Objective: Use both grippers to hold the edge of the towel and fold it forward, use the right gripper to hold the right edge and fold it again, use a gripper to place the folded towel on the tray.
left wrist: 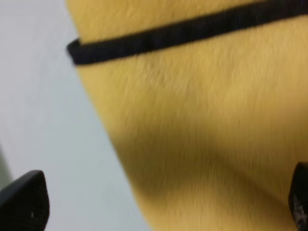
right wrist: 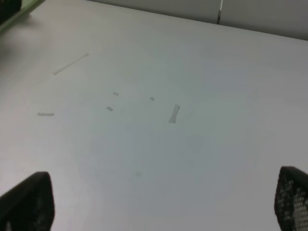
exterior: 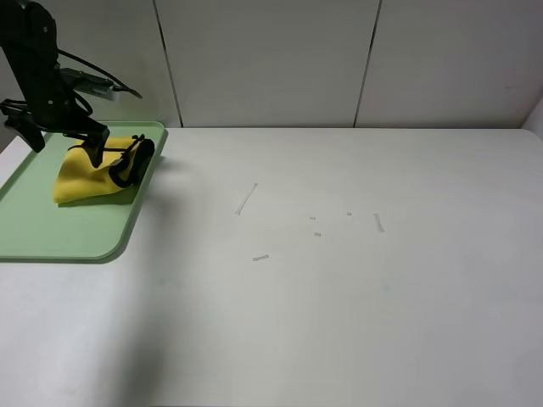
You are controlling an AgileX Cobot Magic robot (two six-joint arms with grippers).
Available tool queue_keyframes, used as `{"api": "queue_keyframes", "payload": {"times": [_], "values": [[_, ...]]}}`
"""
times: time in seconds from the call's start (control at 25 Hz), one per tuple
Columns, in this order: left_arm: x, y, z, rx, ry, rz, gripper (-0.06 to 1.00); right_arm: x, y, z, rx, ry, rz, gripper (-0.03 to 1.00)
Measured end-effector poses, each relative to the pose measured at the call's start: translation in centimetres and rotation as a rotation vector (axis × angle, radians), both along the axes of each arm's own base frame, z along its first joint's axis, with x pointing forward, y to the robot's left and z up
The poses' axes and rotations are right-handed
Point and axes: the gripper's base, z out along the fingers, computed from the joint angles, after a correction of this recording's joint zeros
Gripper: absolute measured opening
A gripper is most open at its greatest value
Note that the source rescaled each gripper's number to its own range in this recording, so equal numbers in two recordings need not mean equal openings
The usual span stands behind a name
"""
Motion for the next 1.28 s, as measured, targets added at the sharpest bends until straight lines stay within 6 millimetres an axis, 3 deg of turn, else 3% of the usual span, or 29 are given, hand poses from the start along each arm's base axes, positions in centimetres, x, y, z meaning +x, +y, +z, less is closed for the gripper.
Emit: {"api": "queue_keyframes", "payload": {"times": [0.24,0.48,0.64,0.8,1.28], "values": [[-1.7,-1.3,4.3,0.008,0.023,-0.002,1.00,0.0,0.0,0.0,0.000,0.000,0.000,1.00],[-3.4,-4.6,8.2,-0.023,-0.005,-0.032,1.00,0.0,0.0,0.0,0.000,0.000,0.000,1.00],[-5.7,-6.3,10.6,-0.047,-0.047,-0.036,1.00,0.0,0.0,0.0,0.000,-0.001,0.000,1.00],[-9.3,-6.4,12.5,-0.052,-0.060,-0.034,1.00,0.0,0.0,0.0,0.000,-0.001,0.000,1.00],[-23.1,-4.8,14.5,-0.130,-0.079,-0.008,1.00,0.0,0.0,0.0,0.000,-0.001,0.000,1.00]]}}
